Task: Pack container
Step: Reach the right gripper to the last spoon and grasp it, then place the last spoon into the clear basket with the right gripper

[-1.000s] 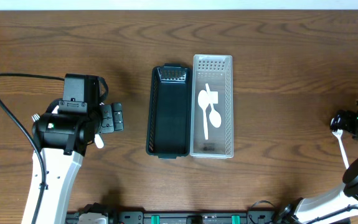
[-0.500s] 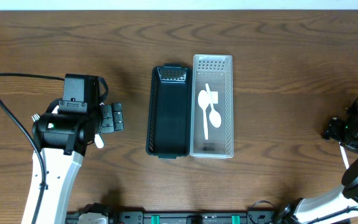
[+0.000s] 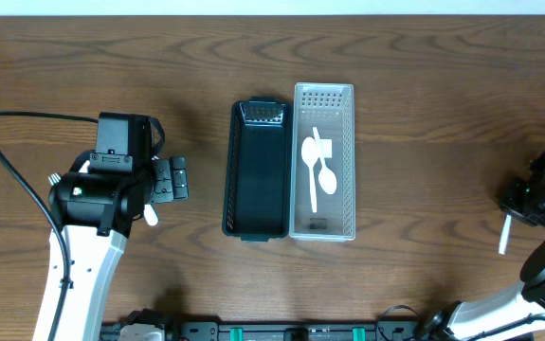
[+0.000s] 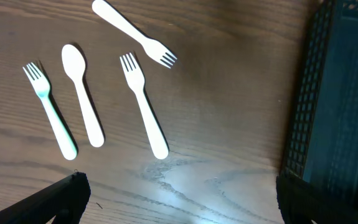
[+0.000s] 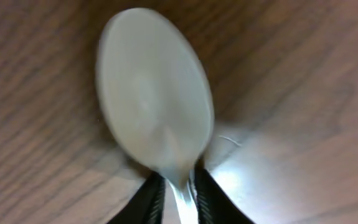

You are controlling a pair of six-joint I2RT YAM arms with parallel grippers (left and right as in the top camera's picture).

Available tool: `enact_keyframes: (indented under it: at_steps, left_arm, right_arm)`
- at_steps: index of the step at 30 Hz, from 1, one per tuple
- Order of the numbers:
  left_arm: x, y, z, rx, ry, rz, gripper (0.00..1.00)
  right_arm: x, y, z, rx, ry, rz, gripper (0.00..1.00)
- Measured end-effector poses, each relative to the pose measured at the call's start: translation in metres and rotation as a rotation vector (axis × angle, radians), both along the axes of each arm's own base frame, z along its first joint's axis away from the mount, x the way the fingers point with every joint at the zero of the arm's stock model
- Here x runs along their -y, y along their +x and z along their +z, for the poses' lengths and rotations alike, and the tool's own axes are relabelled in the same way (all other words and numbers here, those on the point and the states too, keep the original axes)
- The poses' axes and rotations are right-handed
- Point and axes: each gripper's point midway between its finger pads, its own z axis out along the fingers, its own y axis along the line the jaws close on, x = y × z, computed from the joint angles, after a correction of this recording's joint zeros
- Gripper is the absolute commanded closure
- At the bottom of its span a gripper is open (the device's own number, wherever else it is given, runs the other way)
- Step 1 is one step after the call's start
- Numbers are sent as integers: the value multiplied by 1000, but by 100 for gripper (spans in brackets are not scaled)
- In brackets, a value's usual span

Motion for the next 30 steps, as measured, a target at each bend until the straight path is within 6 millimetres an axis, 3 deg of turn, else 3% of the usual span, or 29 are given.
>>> enact_keyframes:
  at_steps: [5,9,11,15,18,20,22,24,26,30]
  left_arm:
    - [0,0,0,0,0,0,2]
    - [0,0,0,0,0,0,2]
    - [0,0,0,0,0,0,2]
    - [0,0,0,0,0,0,2]
    - [0,0,0,0,0,0,2]
    - [0,0,0,0,0,0,2]
    - [0,0,0,0,0,0,2]
    - [0,0,0,0,0,0,2]
    - [0,0,0,0,0,0,2]
    - [0,0,0,0,0,0,2]
  right_arm:
    - [-22,13,4,3,37,48,96]
    - [-48,49,27,53,24,152,99]
    - [-63,71,52,105,0,207,99]
    - [-107,121,133,303,-70,318,99]
    - [-159,148,203,486,-90,398,99]
    - [-202,155,240,589,-72,458,99]
    - [-244,156,261,653,-33,511,99]
    - [-284,150,265,666,18,550,99]
    - [-311,144,255,632,55,563,99]
    - [-352,136,214,504,105,572,99]
